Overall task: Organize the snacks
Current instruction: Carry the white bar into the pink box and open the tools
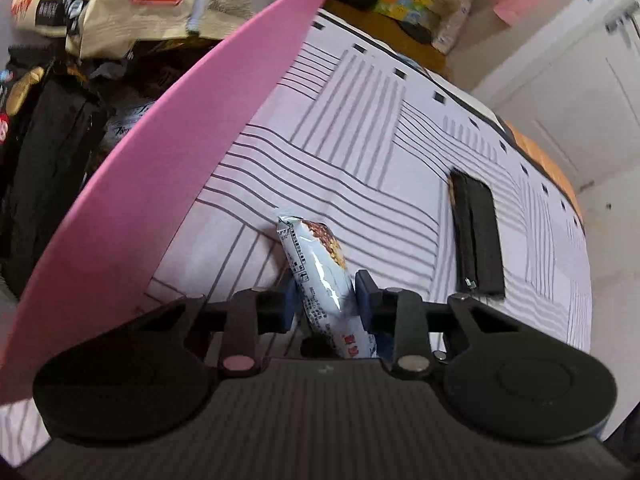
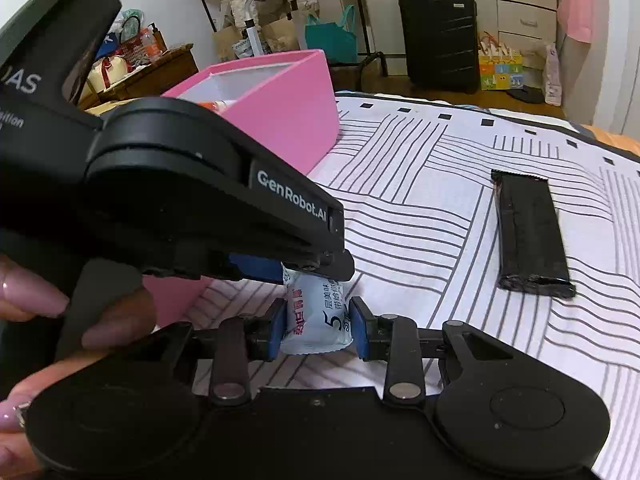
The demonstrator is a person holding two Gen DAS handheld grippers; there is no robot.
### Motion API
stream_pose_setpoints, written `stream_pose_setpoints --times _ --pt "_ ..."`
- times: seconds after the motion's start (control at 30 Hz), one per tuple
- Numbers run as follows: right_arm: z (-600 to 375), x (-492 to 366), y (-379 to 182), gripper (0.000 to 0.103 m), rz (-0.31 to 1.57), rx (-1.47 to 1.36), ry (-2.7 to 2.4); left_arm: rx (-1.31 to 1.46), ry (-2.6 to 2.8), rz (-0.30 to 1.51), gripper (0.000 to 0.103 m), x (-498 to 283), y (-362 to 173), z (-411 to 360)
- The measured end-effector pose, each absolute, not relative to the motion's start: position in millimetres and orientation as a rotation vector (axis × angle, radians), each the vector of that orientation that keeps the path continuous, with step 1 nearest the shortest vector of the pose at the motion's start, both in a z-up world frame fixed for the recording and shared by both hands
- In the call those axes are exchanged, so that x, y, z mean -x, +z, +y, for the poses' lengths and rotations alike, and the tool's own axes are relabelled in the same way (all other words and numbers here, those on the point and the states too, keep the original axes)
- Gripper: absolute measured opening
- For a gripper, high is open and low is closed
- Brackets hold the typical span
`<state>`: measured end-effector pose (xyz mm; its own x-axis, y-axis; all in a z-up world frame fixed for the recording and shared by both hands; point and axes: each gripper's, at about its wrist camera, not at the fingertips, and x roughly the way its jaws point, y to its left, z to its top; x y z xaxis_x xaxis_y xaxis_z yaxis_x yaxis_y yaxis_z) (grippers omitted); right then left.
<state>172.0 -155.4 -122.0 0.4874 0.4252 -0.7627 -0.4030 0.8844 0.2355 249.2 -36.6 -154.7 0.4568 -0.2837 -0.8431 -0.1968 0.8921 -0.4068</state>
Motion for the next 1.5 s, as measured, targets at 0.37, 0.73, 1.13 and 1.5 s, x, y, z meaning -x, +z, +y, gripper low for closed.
stream_pose_setpoints --times 0.37,0.73,1.13,1.5 --pt "-140 -144 -61 0.038 0.912 0.012 0.533 0.398 -0.156 1.110 0.029 -213 -87 -28" --pt "-101 -145 -20 0.038 0.820 0.014 0.633 0.371 -0.191 1.025 0.031 -194 -22 23" --pt "-34 -180 -46 0.037 0.817 0.048 0.823 0.390 -0.141 0.952 0.033 -196 -26 105" --pt "-24 -179 -60 0.043 0.752 0.166 0.759 0.307 0.002 0.950 0.059 -210 -55 116"
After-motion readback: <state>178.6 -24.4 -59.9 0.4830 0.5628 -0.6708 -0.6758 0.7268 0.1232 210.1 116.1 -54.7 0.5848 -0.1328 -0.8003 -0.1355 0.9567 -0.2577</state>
